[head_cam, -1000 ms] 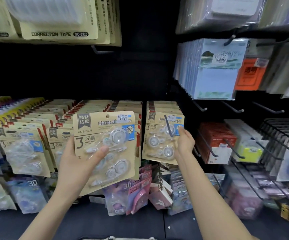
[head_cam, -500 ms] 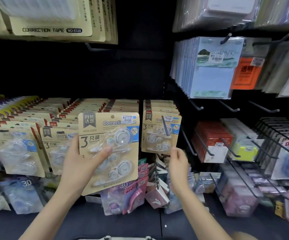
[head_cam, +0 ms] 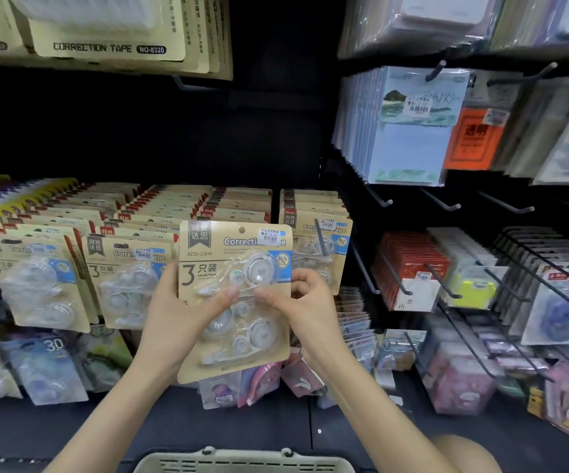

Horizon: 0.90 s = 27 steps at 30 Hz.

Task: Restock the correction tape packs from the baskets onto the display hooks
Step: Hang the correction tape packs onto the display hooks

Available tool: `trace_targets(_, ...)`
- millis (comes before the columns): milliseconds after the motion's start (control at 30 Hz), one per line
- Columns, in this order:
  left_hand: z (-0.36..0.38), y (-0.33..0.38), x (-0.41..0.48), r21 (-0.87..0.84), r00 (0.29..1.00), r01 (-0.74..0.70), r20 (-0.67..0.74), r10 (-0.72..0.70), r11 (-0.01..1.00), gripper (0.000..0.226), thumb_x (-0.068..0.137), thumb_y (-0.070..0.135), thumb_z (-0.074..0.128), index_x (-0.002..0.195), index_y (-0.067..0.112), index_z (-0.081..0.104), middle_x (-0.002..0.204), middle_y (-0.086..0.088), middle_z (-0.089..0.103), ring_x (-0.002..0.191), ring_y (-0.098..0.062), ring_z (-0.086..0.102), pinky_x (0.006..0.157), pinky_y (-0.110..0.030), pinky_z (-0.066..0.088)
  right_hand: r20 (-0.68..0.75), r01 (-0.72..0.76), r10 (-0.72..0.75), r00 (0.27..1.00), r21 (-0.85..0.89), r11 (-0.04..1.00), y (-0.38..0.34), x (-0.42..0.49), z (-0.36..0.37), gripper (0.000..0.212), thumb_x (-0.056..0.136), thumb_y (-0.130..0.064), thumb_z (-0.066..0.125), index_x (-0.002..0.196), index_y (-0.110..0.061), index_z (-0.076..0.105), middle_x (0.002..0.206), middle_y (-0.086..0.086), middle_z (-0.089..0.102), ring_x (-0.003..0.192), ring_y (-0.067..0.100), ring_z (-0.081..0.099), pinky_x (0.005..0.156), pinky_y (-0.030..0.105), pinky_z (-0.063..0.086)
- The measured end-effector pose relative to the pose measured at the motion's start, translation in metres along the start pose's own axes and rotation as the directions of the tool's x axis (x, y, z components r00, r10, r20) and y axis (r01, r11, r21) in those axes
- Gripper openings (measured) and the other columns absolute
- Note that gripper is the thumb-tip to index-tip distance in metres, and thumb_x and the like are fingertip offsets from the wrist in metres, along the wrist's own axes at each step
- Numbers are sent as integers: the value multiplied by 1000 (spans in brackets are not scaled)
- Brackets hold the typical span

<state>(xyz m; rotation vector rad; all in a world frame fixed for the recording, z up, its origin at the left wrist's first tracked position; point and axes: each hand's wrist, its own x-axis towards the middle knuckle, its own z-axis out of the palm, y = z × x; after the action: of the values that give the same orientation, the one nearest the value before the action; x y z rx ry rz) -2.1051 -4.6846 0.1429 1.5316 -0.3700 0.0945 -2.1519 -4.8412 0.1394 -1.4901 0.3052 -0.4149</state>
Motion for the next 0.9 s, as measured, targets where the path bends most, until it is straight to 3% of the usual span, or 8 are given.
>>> trace_targets(100, -3, -1, -1, -57, 999, 37, 1, -37, 998, 51, 61, 23, 79, 107, 31, 58, 99, 16, 74, 92, -3, 70, 72, -18, 55, 20, -38, 35, 999, 195, 980, 5, -1, -8, 45, 71, -3, 83, 107, -6, 55, 99, 11, 73, 86, 26, 73, 73, 38, 60)
trace_targets(233, -10, -7, -2, -67, 998, 59, 12, -58, 996, 43, 69, 21, 75, 109, 26, 61, 102, 10, 75, 96, -8, 71, 71, -20, 57, 25, -14, 7, 1000, 296, 955, 11, 0, -19, 43, 74, 2, 77, 105, -5, 49, 98, 8, 74, 85, 20, 73, 67, 30, 58)
trace_targets(300, -12, -8, -2, -37, 999, 51, 17, -51, 998, 40, 72, 16, 75, 108, 25, 61, 101, 12, 75, 96, -6, 70, 81, -23, 58, 28, 6, -15, 999, 304, 953, 14, -2, -26, 43, 74, 1, 76, 105, -7, 47, 93, 4, 75, 83, 18, 73, 67, 29, 58)
trace_targets(467, -22, 6, 10, 32, 1000, 5, -7, -5, 999, 73, 68, 36, 85, 132, 19, 53, 124, 4, 67, 116, -14, 63, 101, -41, 49, -38, 106, -100, 994, 208, 972, 17, -5, -61, 50, 66, -5, 81, 105, -10, 49, 95, 10, 74, 84, 23, 73, 66, 33, 57)
trace_targets(600, -24, 12, 20, 46, 998, -52, -32, 54, 998, 60, 80, 14, 76, 134, 17, 51, 118, 6, 68, 97, 1, 68, 88, -23, 54, -171, 180, -163, 972, 89, 980, 23, -1, -87, 37, 79, 0, 74, 104, -16, 52, 85, 6, 76, 81, 22, 72, 73, 38, 56)
trace_targets(700, -24, 10, 21, 75, 997, -61, -38, 64, 995, 75, 75, 30, 81, 140, 20, 46, 134, 3, 61, 119, -12, 61, 104, -43, 47, -246, 197, -181, 952, 39, 980, 30, 2, -97, 32, 83, -7, 74, 104, -18, 53, 86, 6, 76, 83, 24, 73, 83, 49, 56)
trace_targets(800, -23, 4, 20, 106, 995, -86, -43, 91, 991, 48, 79, 21, 79, 119, 36, 56, 120, 10, 67, 113, -7, 63, 100, -38, 49, -253, 190, -184, 950, 0, 982, 32, 3, -99, 34, 82, -14, 76, 107, -17, 54, 90, 8, 76, 86, 27, 73, 86, 53, 55)
trace_targets(900, -21, -1, 20, 123, 994, -99, -42, 104, 987, 45, 82, 15, 77, 108, 43, 54, 113, 13, 68, 106, -2, 65, 94, -30, 52, -249, 206, -212, 945, -51, 977, 29, 5, -94, 34, 83, -17, 76, 107, -20, 53, 91, 4, 76, 86, 20, 73, 83, 43, 56)
